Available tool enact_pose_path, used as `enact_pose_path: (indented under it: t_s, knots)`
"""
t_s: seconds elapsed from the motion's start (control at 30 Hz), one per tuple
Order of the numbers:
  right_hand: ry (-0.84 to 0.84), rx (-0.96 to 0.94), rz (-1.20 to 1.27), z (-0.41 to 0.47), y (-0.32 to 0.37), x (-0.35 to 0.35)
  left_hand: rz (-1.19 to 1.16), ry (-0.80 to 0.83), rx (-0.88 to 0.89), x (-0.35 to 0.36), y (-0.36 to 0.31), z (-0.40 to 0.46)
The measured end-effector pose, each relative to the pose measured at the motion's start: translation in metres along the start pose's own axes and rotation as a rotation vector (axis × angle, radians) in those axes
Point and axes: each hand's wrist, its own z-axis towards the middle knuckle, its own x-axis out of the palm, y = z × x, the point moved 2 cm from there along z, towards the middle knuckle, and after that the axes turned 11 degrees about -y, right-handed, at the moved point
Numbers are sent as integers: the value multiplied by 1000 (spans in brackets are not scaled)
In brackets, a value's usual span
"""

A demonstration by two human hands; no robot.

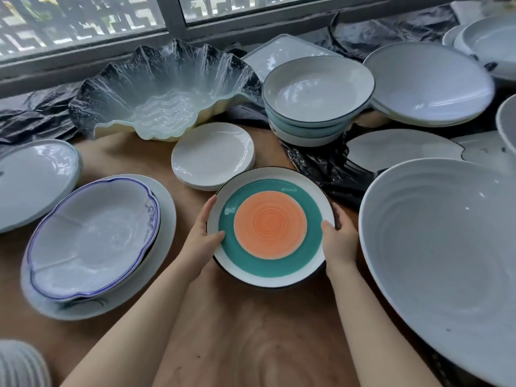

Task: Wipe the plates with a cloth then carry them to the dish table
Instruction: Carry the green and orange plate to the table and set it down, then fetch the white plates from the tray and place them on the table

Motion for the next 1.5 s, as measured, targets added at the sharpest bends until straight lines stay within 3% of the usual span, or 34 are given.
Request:
enact_pose_path:
  t_s: [0.17,0.37,0.5,0.77,1.23,1.5]
  knots:
    - [9,230,158,-17,-12,-12,-146,-40,-58,-10,7,-24]
    - [62,479,287,-104,-39,-30,-187,-49,-154,-41,33,-82]
    - [124,426,321,-164,-38,-53,-217,92,-109,-65,35,-128]
    - [11,368,503,-294,-55,-154,-253,475,9,-76,26,-244]
    - [-741,82,810,-528,-114,-487,-126,1392,182,86,-1,-581]
    - [-1024,-42,912,-710,-201,-675,-21,1716,211,141,53,-844]
